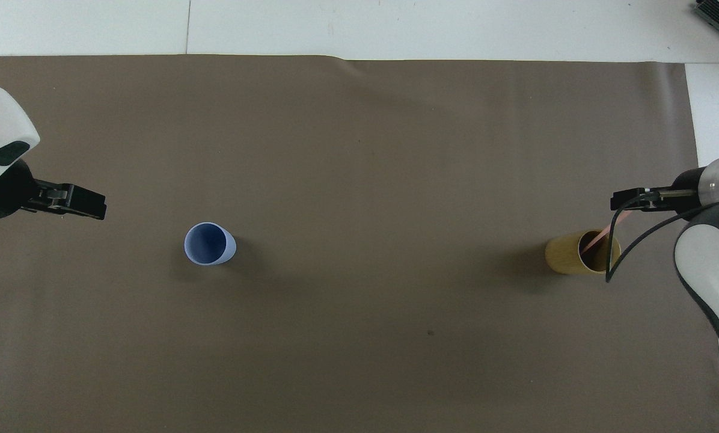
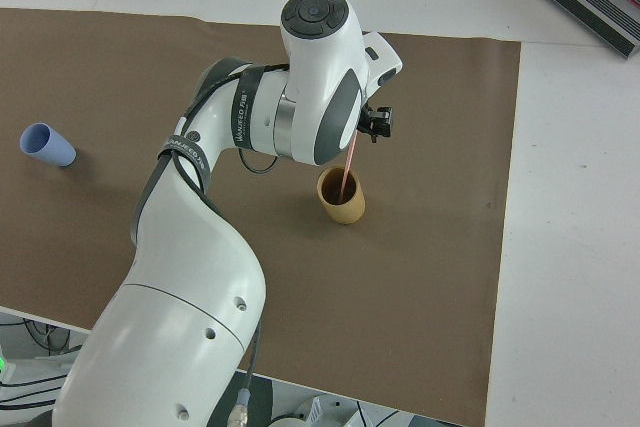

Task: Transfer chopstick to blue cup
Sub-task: 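Lower the right gripper onto the pink stick in the tan cup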

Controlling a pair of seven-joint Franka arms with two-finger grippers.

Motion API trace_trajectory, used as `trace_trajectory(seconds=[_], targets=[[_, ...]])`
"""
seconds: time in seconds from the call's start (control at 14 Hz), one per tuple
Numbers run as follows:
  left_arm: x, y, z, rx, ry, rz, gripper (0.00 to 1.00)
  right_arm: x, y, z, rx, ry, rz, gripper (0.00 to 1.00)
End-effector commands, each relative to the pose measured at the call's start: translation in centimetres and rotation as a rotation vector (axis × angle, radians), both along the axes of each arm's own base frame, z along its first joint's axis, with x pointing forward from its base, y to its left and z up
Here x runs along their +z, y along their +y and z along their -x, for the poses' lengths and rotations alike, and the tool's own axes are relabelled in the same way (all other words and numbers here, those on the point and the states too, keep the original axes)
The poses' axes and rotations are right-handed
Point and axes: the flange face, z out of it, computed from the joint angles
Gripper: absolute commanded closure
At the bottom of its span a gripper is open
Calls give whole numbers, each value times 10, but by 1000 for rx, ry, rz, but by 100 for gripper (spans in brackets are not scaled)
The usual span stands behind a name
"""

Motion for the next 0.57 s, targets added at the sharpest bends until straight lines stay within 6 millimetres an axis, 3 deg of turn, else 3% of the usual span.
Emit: trace_trajectory(seconds=[0.0,0.14,0.43,0.5], targets=[[-46,-2,6,2,-3,13,0,-5,-3,1,2,-12,-23,18],[-77,-6,2,27,-5,20,0,-7,-2,1,5,-9,-24,45],[-123,-33,7,113,-8,82,0,-14,-4,-9,7,-79,-11,49],[-126,-35,7,117,-13,84,0,-14,-4,-10,5,-85,-10,63]])
